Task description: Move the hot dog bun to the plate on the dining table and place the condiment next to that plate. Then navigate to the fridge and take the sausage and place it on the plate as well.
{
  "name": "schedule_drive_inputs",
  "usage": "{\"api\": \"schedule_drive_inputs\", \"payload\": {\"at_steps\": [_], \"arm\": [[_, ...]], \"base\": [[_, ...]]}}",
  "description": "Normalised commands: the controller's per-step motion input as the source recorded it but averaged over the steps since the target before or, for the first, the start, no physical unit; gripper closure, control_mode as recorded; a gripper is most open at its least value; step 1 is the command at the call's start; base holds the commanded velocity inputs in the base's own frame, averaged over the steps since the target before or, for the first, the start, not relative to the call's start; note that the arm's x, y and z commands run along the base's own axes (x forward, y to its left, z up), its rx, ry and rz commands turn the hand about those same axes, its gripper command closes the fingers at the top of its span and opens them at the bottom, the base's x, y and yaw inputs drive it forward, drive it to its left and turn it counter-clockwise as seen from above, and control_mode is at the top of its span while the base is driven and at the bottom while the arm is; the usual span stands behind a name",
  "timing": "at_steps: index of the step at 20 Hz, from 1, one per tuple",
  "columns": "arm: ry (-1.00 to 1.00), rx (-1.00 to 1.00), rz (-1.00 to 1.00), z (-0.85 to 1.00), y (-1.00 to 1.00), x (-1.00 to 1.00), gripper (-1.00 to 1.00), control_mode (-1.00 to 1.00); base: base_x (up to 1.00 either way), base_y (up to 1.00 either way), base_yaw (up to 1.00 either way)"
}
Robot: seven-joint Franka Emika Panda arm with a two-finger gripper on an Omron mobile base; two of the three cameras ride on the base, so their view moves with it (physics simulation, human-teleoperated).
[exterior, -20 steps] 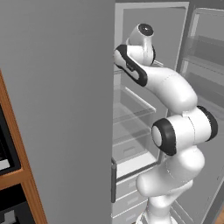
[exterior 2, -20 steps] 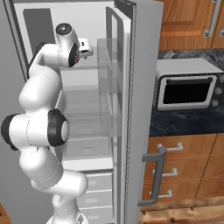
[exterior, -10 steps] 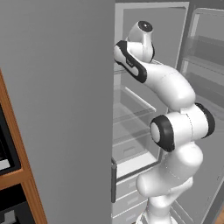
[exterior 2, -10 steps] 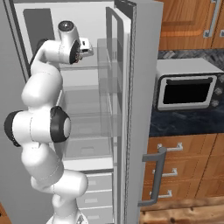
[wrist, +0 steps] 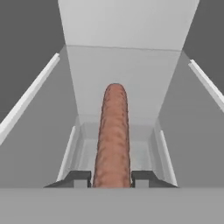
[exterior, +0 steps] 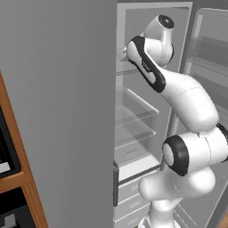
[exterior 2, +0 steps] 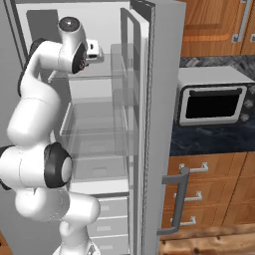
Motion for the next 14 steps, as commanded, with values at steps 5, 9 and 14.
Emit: {"api": "schedule_drive_inputs", "payload": {"at_steps": [5,9,14], "arm": [[-0.10,0.12,0.00,0.35,0.00,-0.91,1.00,-1.00],[-0.05,0.12,-0.04,0.40,0.00,-1.00,1.00,-1.00],[-0.02,0.13,-0.08,0.36,0.00,-1.00,1.00,-1.00]], "base": [[0.00,0.00,0.00],[0.00,0.00,0.00],[0.00,0.00,0.00]]}}
